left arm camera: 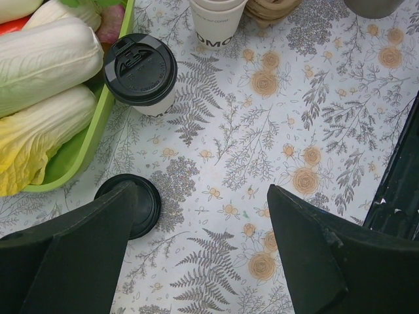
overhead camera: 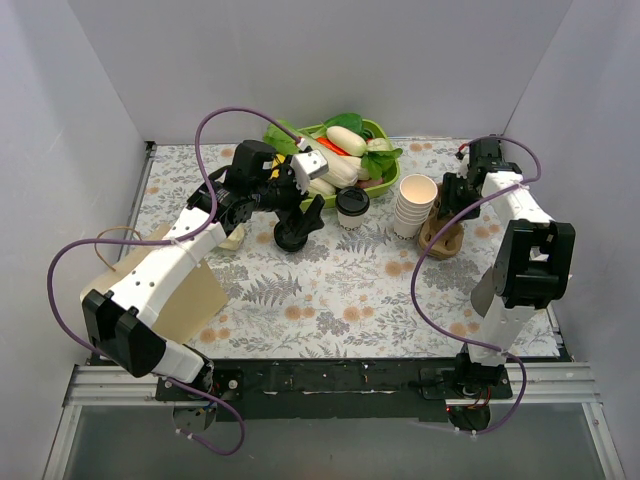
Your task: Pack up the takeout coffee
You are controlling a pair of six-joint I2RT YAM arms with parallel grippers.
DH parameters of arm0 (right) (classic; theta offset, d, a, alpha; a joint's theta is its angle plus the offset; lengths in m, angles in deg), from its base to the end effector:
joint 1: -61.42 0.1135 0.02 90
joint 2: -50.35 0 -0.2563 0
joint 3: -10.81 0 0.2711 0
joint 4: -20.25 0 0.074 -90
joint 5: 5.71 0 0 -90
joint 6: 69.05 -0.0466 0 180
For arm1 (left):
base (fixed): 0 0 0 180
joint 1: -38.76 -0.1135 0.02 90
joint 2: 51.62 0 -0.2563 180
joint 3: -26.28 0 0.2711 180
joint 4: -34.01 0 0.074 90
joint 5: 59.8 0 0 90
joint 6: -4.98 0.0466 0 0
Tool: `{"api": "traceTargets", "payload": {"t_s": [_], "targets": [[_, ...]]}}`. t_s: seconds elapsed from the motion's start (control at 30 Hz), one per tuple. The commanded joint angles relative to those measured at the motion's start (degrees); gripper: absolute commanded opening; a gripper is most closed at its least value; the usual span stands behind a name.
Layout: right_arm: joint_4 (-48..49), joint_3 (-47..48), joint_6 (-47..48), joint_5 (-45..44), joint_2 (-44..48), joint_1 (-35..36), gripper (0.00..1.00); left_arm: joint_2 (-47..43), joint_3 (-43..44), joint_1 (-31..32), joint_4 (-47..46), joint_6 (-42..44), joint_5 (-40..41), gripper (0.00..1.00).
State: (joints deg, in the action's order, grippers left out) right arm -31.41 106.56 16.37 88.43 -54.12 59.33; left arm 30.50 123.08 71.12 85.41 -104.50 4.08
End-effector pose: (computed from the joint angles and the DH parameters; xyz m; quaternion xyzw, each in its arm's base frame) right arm 0.4114 -0.0116 0.2158 0.0470 0.9650 0.0405 0.2546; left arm 0.2762 -0.1993 0.3668 0.1983 0.8539 -0.3726 0.3046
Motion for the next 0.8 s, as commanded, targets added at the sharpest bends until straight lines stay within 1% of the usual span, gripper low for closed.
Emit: {"api": "traceTargets", "payload": {"t_s": [0.0,0.13,0.23,0.4,0.5,0.53,0.57,0.63,0.77], "targets": [[0.55,1.16,-0.78,-1.15,0.31,1.12,0.56,-0.30,1.60,-0.37,0.15,-0.11,0.20,0.82],[0.38,0.45,-0.43,-2.47,0.93,1.56,0.52,-0.13,1.69,-0.45,0.06,-0.20,0.03,0.82],[-0.06,-0.07,0.18,-3.79,1.63,1.47,0.43,-0.21,1.42,-0.37,-0.03,-0.20,-0.06,0.82],[-0.68,0.10,1.41,-3.79,2.69,0.33,0.37,-0.30,1.25,-0.37,-0.29,-0.47,-0.59,0.82],[-1.03,1.41,3.42,-3.79,2.51,-0.63,0.31,-0.21,1.16,-0.37,-0.46,-0.64,-0.85,0.82],[-1.03,1.77,4.39,-3.44,2.43,-0.81,0.27,-0.21,1.07,-0.45,-0.47,-0.64,-1.03,0.82],[-1.03,2.64,4.40,-2.74,2.25,-0.99,0.26,-0.21,0.98,-0.37,-0.55,-0.90,-1.12,0.82],[-1.38,3.52,7.73,-2.21,2.34,-1.34,0.25,-0.30,0.98,-0.37,-0.64,-0.91,-1.29,0.82],[-1.82,4.76,11.16,-0.89,3.39,-1.43,0.24,-0.56,0.72,-0.37,-0.73,-0.99,-1.47,0.82]]}}
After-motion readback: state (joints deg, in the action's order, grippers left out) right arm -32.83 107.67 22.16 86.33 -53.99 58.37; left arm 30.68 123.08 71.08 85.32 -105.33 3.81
